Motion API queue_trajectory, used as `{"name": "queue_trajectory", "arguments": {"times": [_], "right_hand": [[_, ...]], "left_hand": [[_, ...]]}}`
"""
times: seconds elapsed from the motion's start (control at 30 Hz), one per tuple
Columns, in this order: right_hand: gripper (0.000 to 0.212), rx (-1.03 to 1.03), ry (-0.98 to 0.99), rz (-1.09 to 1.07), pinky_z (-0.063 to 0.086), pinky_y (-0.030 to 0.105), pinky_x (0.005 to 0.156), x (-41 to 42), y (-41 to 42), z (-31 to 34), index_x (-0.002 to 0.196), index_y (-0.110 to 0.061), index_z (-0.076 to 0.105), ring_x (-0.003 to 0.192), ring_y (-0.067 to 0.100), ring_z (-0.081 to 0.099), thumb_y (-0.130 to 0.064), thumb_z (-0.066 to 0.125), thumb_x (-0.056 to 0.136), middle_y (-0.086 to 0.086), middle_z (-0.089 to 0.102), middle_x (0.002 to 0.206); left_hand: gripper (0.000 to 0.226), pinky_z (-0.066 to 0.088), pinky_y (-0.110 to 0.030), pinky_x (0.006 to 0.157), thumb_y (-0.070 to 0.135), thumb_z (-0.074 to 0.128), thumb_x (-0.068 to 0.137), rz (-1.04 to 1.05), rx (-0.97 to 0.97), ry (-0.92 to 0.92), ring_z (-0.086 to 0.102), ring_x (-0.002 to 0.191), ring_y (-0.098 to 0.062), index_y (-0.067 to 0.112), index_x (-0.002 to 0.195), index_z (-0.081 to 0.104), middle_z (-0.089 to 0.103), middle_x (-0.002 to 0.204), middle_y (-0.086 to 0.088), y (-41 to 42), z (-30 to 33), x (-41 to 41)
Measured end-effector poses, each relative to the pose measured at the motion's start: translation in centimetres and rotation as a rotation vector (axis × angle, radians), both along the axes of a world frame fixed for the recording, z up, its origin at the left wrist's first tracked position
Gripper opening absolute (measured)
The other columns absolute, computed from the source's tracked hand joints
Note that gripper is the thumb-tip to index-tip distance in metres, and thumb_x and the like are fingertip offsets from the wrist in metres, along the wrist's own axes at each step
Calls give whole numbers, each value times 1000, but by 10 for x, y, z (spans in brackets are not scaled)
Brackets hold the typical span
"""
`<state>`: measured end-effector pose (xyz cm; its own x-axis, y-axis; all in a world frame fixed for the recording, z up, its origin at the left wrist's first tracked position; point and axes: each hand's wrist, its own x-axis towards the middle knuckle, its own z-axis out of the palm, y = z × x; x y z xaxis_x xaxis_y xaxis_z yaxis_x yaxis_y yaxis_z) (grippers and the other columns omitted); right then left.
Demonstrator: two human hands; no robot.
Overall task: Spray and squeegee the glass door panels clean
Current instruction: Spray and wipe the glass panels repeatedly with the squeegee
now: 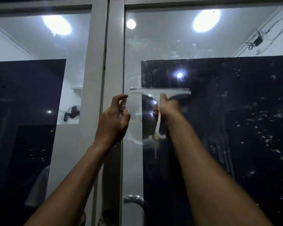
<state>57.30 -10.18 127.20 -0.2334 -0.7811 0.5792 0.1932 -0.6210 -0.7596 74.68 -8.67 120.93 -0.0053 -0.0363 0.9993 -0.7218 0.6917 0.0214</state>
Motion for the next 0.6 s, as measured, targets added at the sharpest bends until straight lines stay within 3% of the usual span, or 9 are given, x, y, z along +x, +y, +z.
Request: {"name": "queue_trajectory", "arguments": {"times": [0.07,0.13,0.2,0.37,0.47,0.53,0.6], "right_hand": [[34,-31,-28,93,37,15,34,-6,-3,46,83,-11,48,30,11,50,-33,39,107,1,56,67],[34,-85,90,47,39,16,36,-11,-2,63,79,-17,45,32,7,51,-40,40,105,-3,56,55],[35,-70,158,-9,40,17,36,-11,1,58,79,-18,47,32,6,51,-41,42,104,0,56,56],[46,51,169,-68,41,21,38,-1,3,-39,89,-3,62,37,14,52,-44,45,103,5,59,56],[53,103,206,-36,43,21,37,0,25,-126,88,2,63,36,7,52,-44,43,103,4,58,58],[54,105,240,-39,44,18,38,0,32,-141,93,3,65,36,3,52,-44,42,104,4,59,60],[49,85,191,-43,42,19,37,-2,25,-112,96,1,64,36,4,50,-43,42,104,3,59,63]], "left_hand": [[43,53,-26,64,22,52,101,9,-12,-3,62,71,-14,26,142,39,66,94,-6,-4,3,4],[43,59,-39,70,23,53,101,19,-16,8,65,75,-23,31,140,38,67,96,-9,-7,5,9],[42,59,-44,71,23,53,101,24,-15,28,65,74,-25,32,139,38,67,94,-9,-8,5,12],[42,49,-25,60,21,52,101,-28,7,9,60,68,-10,24,141,40,62,88,-2,-6,-8,1],[42,47,-26,55,21,51,102,-35,31,31,57,61,-12,26,142,39,57,79,2,-5,-17,-7],[42,41,-20,54,21,51,102,-38,43,18,55,59,-8,26,142,40,53,76,7,-3,-23,-12],[41,39,-18,55,20,51,102,-27,50,10,56,61,-5,26,141,41,55,78,8,1,-23,-15]]}}
